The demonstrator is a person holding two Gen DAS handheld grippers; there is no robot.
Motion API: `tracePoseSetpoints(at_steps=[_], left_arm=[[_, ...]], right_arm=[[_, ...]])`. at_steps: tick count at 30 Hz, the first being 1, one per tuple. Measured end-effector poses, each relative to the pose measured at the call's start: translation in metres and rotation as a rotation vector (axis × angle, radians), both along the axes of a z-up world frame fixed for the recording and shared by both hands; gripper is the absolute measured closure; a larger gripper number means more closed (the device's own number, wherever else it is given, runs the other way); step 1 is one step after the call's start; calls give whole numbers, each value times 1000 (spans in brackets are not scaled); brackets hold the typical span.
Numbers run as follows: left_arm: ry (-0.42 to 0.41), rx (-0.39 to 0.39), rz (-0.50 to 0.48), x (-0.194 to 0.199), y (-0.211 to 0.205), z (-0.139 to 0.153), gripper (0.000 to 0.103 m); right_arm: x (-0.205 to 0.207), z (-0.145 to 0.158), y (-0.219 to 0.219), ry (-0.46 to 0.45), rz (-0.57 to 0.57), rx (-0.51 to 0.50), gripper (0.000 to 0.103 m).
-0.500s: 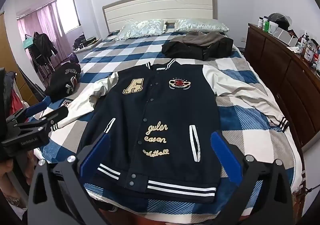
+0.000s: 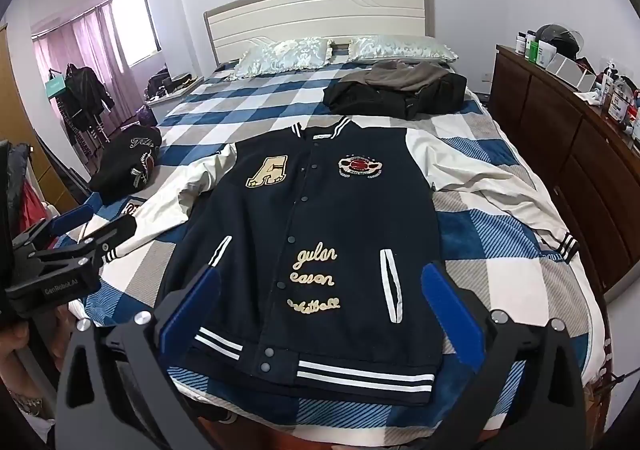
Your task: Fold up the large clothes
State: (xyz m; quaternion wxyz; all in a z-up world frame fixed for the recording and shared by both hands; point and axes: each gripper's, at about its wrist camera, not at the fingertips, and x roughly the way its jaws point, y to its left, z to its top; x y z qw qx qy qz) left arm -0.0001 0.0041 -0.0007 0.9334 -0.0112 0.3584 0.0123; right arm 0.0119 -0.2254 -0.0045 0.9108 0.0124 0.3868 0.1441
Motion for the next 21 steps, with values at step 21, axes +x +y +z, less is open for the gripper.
tracePoseSetpoints(at_steps=[21], left_arm=[[-10,8,1,0,1,1,5]], right_arm=[[2,-4,-4,24,0,42,4]])
